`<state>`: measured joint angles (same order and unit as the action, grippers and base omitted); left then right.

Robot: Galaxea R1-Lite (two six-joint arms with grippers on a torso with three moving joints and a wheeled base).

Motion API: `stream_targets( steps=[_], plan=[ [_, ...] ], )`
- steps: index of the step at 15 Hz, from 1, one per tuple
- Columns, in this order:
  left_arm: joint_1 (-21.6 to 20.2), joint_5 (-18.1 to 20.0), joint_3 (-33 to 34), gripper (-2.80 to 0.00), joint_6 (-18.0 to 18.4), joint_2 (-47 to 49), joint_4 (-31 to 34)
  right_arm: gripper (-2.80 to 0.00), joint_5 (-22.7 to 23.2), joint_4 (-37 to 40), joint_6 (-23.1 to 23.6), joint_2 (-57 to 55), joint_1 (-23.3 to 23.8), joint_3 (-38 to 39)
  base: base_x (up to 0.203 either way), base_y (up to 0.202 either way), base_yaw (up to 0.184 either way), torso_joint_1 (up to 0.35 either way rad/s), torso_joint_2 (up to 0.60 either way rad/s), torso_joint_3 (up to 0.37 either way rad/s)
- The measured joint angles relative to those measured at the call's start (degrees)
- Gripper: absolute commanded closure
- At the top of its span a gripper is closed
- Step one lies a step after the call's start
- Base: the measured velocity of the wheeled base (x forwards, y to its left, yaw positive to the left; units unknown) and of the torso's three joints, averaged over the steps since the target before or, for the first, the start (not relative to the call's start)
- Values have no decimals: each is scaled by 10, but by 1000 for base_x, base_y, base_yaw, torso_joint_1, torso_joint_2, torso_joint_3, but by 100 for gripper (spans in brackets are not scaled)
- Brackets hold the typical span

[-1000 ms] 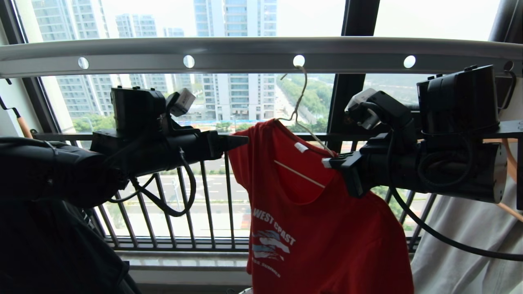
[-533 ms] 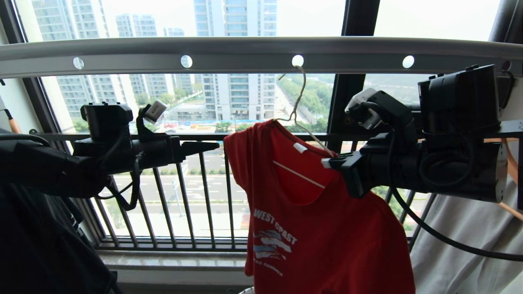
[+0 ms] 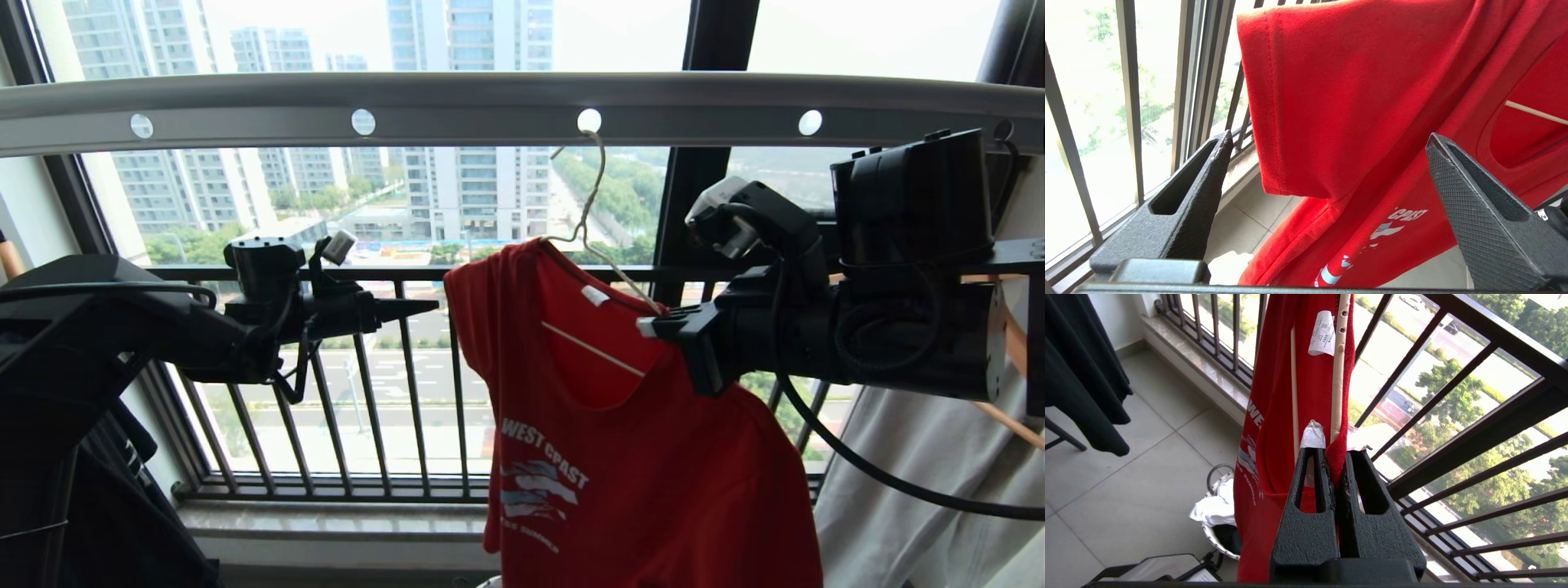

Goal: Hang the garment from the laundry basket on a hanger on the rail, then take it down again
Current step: Take the clothes off the clothes rack

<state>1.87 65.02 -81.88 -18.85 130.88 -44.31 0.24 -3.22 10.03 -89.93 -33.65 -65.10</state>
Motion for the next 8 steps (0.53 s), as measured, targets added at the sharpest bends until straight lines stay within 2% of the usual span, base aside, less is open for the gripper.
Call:
stream_targets(
  steps=[8],
  plan=[
    [30, -3, -93, -280, -2, 80, 1, 0, 5, 0, 0, -1, 0, -1, 0, 0, 0, 0, 0, 0]
  ],
)
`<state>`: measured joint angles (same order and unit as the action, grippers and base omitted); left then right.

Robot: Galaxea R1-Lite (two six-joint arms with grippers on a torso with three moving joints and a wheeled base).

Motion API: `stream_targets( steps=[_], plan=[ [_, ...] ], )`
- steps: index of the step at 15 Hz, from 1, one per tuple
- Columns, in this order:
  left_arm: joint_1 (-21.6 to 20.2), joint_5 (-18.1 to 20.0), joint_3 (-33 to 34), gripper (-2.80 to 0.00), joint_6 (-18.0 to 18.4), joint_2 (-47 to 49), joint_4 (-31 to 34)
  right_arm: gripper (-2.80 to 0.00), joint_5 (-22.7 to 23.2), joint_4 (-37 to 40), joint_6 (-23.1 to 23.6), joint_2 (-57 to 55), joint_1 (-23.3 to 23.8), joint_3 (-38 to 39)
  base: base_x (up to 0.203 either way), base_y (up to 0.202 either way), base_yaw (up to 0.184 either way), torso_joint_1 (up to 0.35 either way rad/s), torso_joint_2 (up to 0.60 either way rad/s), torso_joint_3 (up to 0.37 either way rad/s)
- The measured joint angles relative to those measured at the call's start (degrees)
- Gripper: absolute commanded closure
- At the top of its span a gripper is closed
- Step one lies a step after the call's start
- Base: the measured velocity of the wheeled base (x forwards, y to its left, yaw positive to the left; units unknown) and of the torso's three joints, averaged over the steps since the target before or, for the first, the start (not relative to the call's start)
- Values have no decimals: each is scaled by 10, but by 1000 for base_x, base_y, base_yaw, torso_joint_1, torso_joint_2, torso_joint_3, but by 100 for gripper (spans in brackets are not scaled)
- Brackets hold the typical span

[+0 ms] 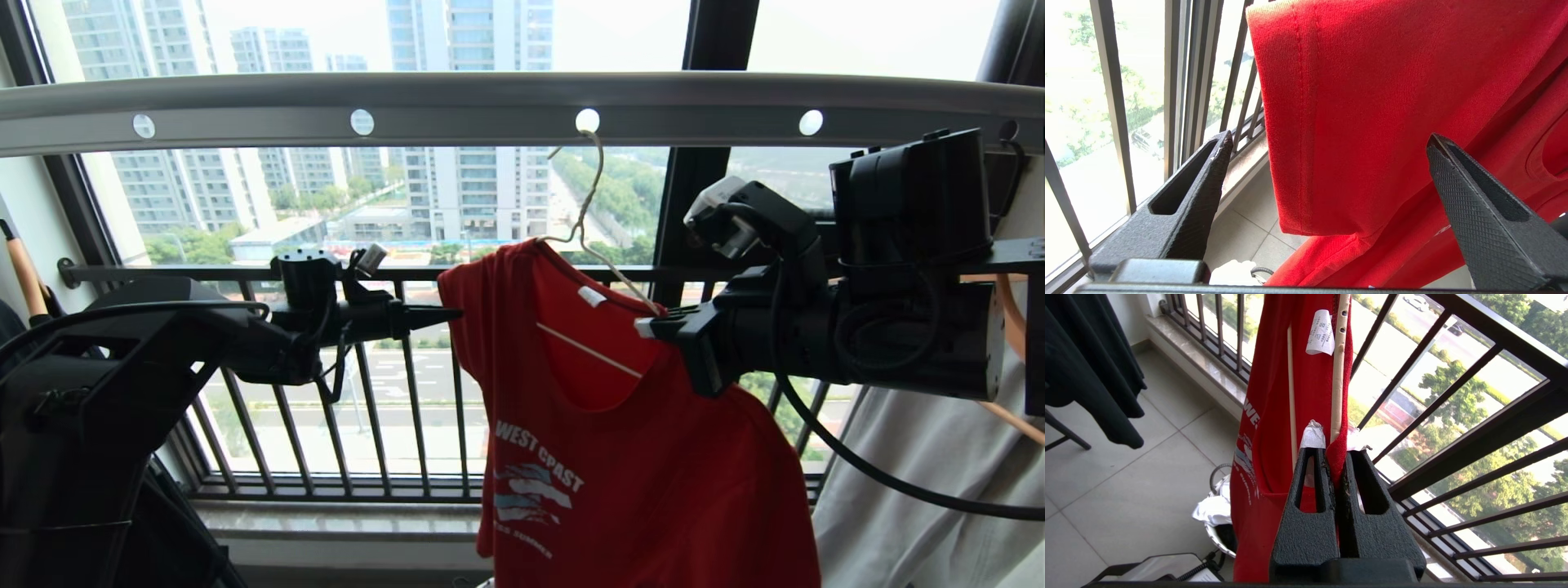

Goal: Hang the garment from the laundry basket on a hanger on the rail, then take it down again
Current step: Take the clothes off the clothes rack

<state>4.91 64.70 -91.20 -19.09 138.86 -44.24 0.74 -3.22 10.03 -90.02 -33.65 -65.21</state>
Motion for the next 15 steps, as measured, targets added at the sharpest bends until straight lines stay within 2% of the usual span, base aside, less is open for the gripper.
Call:
stream_targets(
  steps=[1, 2, 7, 10, 15],
  plan=[
    [3, 0, -1, -280, 3, 4, -1, 0, 0, 0, 0, 0, 0, 0, 0, 0, 0, 0, 0, 0],
    [5, 0, -1, 0, 4, 7, -1, 0, 0, 0, 0, 0, 0, -1, 0, 0, 0, 0, 0, 0],
    [7, -1, -5, 0, 3, 10, -2, 0, 0, 0, 0, 0, 1, -1, 0, 0, 0, 0, 0, 0],
    [7, -22, -5, 0, 3, 8, -1, 0, 0, 0, 0, 0, 1, -1, 0, 0, 0, 0, 0, 0],
    [7, -25, -5, 0, 2, 4, -1, 0, 0, 1, 0, 0, 1, 0, 0, 0, 0, 0, 0, 0]
  ],
)
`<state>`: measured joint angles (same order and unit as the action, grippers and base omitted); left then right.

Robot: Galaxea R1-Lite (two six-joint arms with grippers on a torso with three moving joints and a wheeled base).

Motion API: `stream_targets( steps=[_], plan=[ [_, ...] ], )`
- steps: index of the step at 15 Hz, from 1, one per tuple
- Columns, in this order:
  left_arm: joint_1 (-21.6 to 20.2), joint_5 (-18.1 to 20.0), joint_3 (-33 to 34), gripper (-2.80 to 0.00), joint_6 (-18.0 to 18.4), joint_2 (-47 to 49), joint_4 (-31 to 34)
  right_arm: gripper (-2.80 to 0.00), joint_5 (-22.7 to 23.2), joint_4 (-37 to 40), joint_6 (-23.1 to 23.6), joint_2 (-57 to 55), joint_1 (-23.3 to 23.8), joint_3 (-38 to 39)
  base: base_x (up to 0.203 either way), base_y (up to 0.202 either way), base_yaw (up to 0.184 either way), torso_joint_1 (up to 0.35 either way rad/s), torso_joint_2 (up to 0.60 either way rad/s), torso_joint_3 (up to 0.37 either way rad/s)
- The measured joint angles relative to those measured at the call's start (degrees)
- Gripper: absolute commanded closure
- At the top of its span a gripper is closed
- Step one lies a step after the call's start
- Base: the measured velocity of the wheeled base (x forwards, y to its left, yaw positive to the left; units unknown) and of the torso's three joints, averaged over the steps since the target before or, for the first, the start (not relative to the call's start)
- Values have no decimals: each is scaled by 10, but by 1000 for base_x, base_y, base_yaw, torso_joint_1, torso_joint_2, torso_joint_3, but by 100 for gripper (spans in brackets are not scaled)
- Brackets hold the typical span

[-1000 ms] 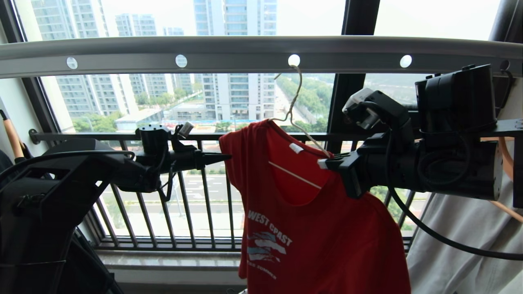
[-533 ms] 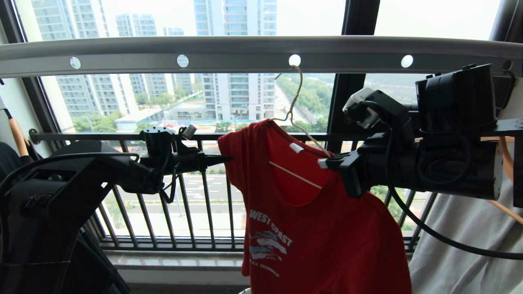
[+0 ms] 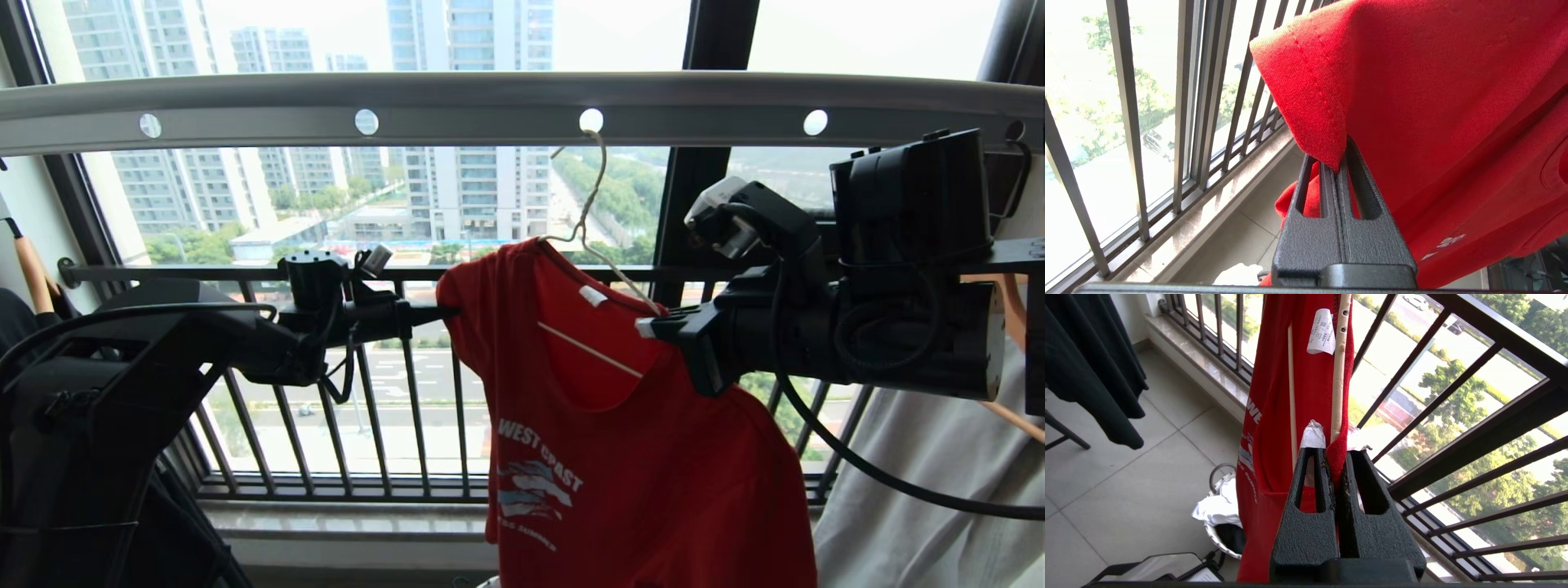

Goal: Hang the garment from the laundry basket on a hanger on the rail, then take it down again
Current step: Take the clothes off the clothes rack

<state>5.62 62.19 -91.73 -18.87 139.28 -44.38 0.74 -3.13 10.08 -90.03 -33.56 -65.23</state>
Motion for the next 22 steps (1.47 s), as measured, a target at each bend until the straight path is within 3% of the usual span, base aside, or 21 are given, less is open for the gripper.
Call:
stream_targets(
  steps=[2, 5, 13, 18, 22],
  plan=[
    [0, -10, 0, 0, -1, -1, 0, 0, 0, -1, 0, -2, 0, -1, 0, 0, 0, 0, 0, 0],
    [-6, -82, 0, 0, -5, 1, 3, 0, 0, -1, 0, -4, 0, -1, 0, 0, 0, 0, 0, 0],
    [-43, -108, -3, 0, 4, -18, 140, 0, 0, -1, 0, -4, 1, -2, 0, 0, 0, 0, 0, 0],
    [-47, -179, -44, 0, 88, -16, 295, 0, -1, 0, 0, -3, 1, -5, 0, 0, 0, 0, 0, 0],
    [-56, -180, -46, 0, 101, -20, 305, 0, 0, 0, 0, -3, 1, -5, 0, 0, 0, 0, 0, 0]
  ],
)
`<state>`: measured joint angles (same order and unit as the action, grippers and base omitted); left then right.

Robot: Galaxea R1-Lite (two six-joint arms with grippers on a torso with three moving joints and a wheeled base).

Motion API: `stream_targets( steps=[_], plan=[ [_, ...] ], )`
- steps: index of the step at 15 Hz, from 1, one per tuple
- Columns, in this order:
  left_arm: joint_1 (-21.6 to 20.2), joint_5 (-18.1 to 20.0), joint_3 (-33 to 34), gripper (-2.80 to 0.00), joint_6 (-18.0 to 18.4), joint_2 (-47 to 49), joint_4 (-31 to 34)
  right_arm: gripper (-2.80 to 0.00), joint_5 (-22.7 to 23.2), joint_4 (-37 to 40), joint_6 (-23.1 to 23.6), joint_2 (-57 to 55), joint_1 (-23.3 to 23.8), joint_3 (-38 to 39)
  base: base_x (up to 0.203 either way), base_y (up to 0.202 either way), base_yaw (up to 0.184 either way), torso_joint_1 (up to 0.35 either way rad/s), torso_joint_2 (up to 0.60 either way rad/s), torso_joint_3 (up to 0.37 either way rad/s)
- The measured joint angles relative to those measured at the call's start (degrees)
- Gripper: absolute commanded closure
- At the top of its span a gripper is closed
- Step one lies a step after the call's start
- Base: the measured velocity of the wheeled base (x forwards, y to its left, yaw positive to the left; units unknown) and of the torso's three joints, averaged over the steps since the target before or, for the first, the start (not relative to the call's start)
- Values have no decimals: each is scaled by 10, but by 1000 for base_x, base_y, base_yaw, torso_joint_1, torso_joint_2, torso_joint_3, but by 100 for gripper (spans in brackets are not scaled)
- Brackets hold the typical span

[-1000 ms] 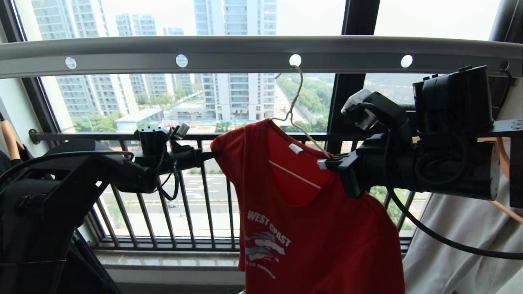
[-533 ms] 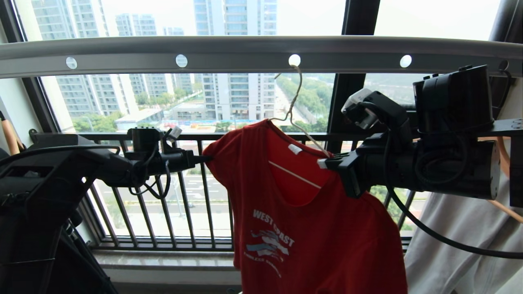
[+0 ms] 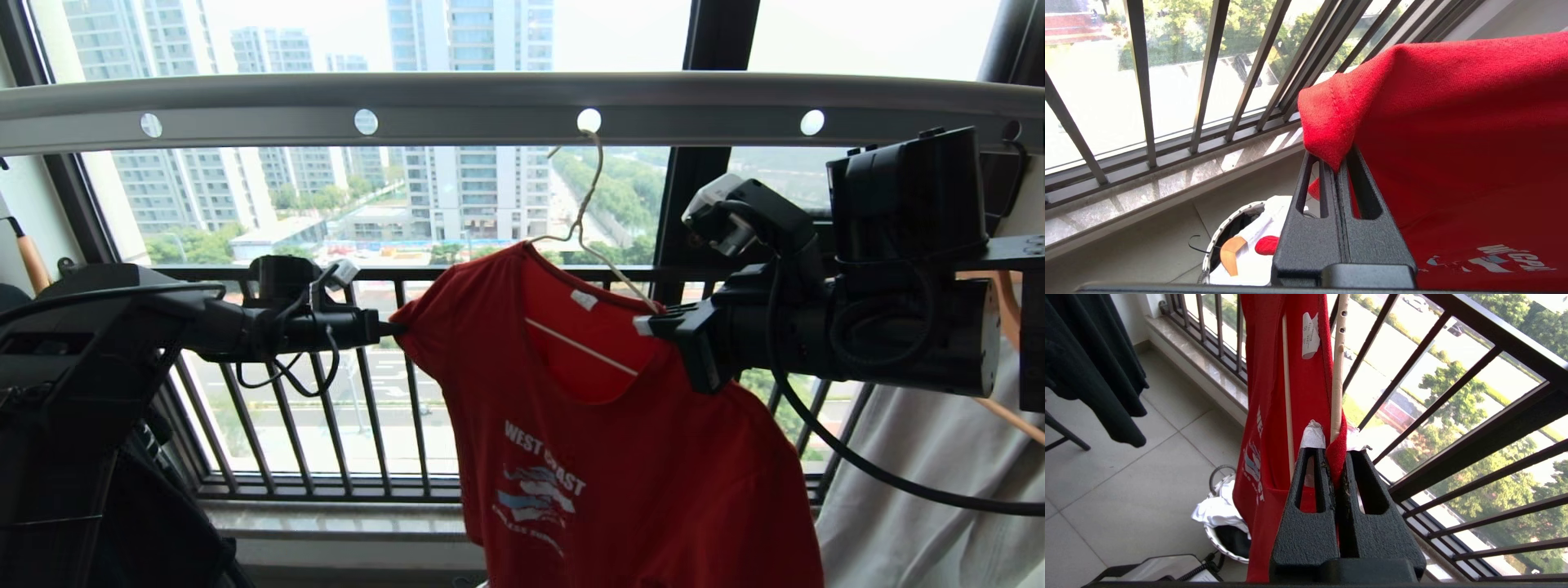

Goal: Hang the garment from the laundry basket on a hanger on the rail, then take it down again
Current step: Take the clothes off the clothes rack

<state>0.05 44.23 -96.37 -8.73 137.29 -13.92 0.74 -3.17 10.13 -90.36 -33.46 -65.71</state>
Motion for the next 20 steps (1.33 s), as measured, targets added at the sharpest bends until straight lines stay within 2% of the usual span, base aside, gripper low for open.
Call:
stream_targets(
  steps=[1, 2, 3, 8, 12, 13, 17, 20],
  plan=[
    [0, 1, 1, 0, 0, -3, -2, 0, 0, 0, 0, 0, 0, 0, 0, 0, 0, 0, 0, 0],
    [1, 2, 3, -129, 1, -7, -4, 0, 0, 0, 0, 0, 0, 0, 0, 0, 0, 0, 0, 0],
    [1, 2, 4, -280, 2, -10, -4, 0, -1, 0, 0, 0, 0, 0, 0, 0, 0, 0, 0, 0],
    [2, 4, 26, -280, 3, -32, -5, 0, -1, 1, 0, -2, 0, -3, 0, 0, 0, 0, 0, 0],
    [2, 4, 91, -280, 3, -93, -2, 0, -1, 0, 0, -5, 0, -4, 0, 0, 0, 0, 0, 0],
    [2, 4, 123, 0, 4, -121, -3, 0, -1, 0, 0, -5, 0, -4, 0, 0, 0, 0, 0, 0],
    [-1, 5, 259, 0, 13, -257, -2, 0, 0, 0, -1, -5, 0, -3, 0, 0, 0, 0, 0, 0],
    [-3, 4, 332, 0, 15, -365, 6, 0, 1, 0, -2, -5, 0, -2, 0, 0, 0, 0, 0, 0]
  ],
)
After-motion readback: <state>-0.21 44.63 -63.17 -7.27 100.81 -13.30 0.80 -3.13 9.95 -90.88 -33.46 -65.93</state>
